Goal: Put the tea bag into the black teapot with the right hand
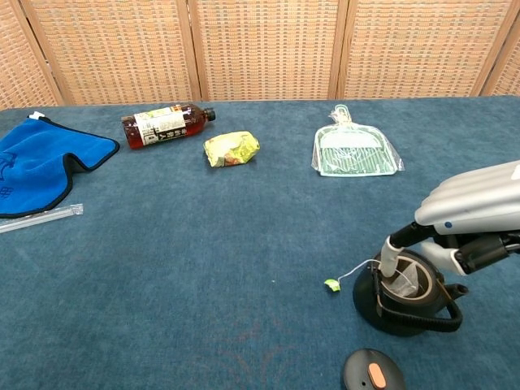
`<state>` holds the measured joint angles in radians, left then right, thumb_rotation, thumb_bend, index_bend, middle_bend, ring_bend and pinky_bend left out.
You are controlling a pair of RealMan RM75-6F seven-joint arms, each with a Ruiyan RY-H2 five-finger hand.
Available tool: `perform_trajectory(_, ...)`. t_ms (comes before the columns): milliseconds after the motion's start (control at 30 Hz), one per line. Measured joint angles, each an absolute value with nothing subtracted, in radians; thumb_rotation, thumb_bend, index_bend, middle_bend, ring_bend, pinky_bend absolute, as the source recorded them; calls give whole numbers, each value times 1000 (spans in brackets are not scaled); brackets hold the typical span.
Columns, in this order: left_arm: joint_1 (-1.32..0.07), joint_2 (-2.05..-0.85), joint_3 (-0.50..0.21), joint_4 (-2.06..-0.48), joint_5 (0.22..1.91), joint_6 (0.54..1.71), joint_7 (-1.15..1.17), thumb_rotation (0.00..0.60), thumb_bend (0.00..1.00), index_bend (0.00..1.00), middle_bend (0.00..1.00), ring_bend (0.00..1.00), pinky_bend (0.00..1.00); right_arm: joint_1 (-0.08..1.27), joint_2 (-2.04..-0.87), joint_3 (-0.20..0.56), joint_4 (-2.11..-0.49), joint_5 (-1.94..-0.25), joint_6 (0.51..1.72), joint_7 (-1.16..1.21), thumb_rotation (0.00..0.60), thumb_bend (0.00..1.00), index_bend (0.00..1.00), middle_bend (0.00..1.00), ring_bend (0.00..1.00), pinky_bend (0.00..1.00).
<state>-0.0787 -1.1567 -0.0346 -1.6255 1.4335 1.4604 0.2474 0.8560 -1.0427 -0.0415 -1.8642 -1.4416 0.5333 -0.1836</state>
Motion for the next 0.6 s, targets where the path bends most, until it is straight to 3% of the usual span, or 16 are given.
perform_trajectory(600,-82,-1158,-32,-1637,1432,1457,262,600,349,0,0,0,0,838,-1052,-77,-1824,-1420,540,-221,0,970,255,1000,1000,1000)
